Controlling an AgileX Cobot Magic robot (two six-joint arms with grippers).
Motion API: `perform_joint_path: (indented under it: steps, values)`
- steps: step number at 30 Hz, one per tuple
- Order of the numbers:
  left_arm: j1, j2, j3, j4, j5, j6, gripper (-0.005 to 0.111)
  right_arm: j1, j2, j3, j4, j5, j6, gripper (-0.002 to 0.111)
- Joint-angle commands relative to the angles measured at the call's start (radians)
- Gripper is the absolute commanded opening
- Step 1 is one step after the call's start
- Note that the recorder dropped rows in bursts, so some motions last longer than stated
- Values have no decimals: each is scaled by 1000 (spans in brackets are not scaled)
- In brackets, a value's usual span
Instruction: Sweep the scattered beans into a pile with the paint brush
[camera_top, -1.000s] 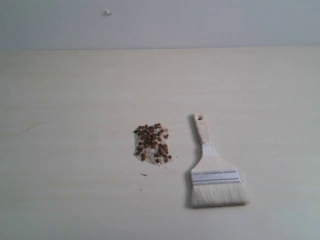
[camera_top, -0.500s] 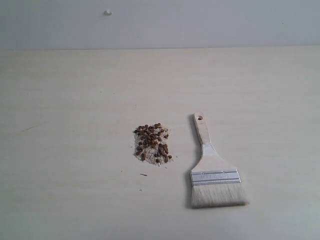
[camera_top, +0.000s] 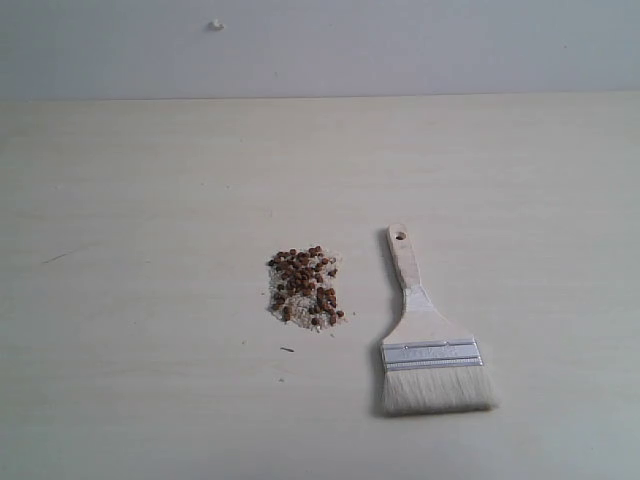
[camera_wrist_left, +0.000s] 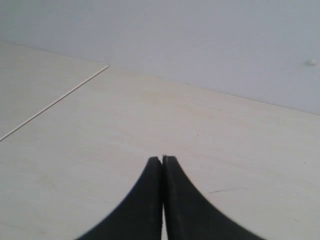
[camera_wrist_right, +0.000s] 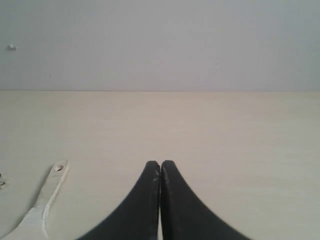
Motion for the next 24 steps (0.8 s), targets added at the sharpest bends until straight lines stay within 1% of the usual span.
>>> perform_joint_path:
  steps: [1, 6, 8, 9, 13, 15, 16, 20, 22, 24]
  values:
    - [-39, -6, 3, 1, -2, 1, 0, -1, -5, 5, -2, -4, 1, 0]
    - [-38, -6, 3, 14, -2, 1, 0, -1, -5, 5, -2, -4, -1, 0]
    - [-38, -6, 3, 95, -2, 1, 0, -1, -5, 5, -2, -4, -1, 0]
    - [-38, -6, 3, 195, -2, 1, 0, -1, -5, 5, -2, -4, 1, 0]
    - [-38, -6, 3, 675, 34, -3, 0, -1, -5, 5, -2, -4, 1, 0]
    - [-38, -6, 3, 881, 62, -3, 0, -1, -5, 5, -2, -4, 1, 0]
    - [-38, -6, 3, 960, 80, -3, 0, -1, -5, 5, -2, -4, 1, 0]
    - [-38, -6, 3, 1096, 247, -3, 0, -1, -5, 5, -2, -4, 1, 0]
    - [-38, -6, 3, 1191, 323, -3, 0, -1, -5, 5, -2, -4, 1, 0]
    - [-38, -6, 3, 1320, 389, 8, 0, -1, -5, 5, -2, -4, 1, 0]
